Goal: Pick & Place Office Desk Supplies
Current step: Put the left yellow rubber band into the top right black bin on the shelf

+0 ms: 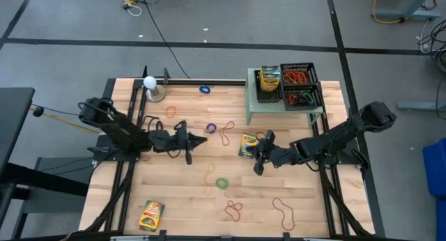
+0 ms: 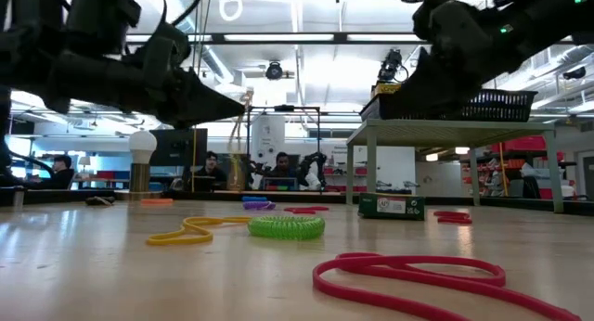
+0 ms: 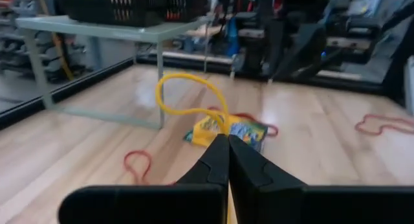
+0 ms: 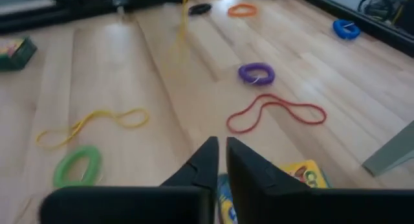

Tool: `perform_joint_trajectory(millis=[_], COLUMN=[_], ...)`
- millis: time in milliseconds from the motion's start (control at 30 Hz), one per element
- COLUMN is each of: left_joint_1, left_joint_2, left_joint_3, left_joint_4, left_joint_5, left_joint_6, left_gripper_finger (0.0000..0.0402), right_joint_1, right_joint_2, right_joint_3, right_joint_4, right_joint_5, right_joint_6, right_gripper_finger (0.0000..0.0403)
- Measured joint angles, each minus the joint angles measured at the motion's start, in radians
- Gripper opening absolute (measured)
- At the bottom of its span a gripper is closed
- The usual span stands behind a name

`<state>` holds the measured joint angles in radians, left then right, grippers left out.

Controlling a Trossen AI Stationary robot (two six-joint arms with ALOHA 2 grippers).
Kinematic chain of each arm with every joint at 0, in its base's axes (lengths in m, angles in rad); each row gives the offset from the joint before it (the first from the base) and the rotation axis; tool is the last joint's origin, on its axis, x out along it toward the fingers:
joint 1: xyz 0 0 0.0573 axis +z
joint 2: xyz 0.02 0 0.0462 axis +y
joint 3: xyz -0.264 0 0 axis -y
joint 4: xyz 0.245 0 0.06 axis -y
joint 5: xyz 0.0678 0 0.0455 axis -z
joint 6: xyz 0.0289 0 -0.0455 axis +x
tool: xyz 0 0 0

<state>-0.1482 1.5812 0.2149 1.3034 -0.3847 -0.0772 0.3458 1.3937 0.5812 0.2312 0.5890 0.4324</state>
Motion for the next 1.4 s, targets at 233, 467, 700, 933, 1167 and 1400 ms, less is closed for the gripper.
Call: perform_joint_trajectory(millis=[233,467,700,933,1167,1400], left_joint_1=[0.098,0.117,0.109,0.109,0.108,0.108], left_joint_2=[0.149,0.241,0.304,0.306,0.306,0.305], left_joint_3=[0.015,0.097,0.167,0.176,0.177,0.177], left_joint_4=[0.269,0.263,0.267,0.266,0.264,0.263], left_joint_5=[0.201,0.238,0.308,0.319,0.319,0.344], left_joint_6=[0.025,0.026,0.037,0.028,0.009,-0.024], left_gripper_finger=[0.0002,0.0003,0.0004,0.0004,0.0005,0.0009], right_joint_1=[-0.031,-0.046,-0.088,-0.124,-0.153,-0.154], right_joint_2=[0.000,0.118,0.328,0.475,0.543,0.544], right_joint_3=[0.000,0.001,0.026,0.123,0.234,0.243], right_joint_4=[0.100,0.318,0.595,0.655,0.652,0.649], right_joint_5=[-0.007,-0.053,-0.078,-0.109,-0.145,-0.141], right_joint_6=[0.001,-0.002,-0.033,-0.116,-0.209,-0.240], right_gripper_finger=[0.0116,0.0183,0.0228,0.0215,0.0152,0.0048])
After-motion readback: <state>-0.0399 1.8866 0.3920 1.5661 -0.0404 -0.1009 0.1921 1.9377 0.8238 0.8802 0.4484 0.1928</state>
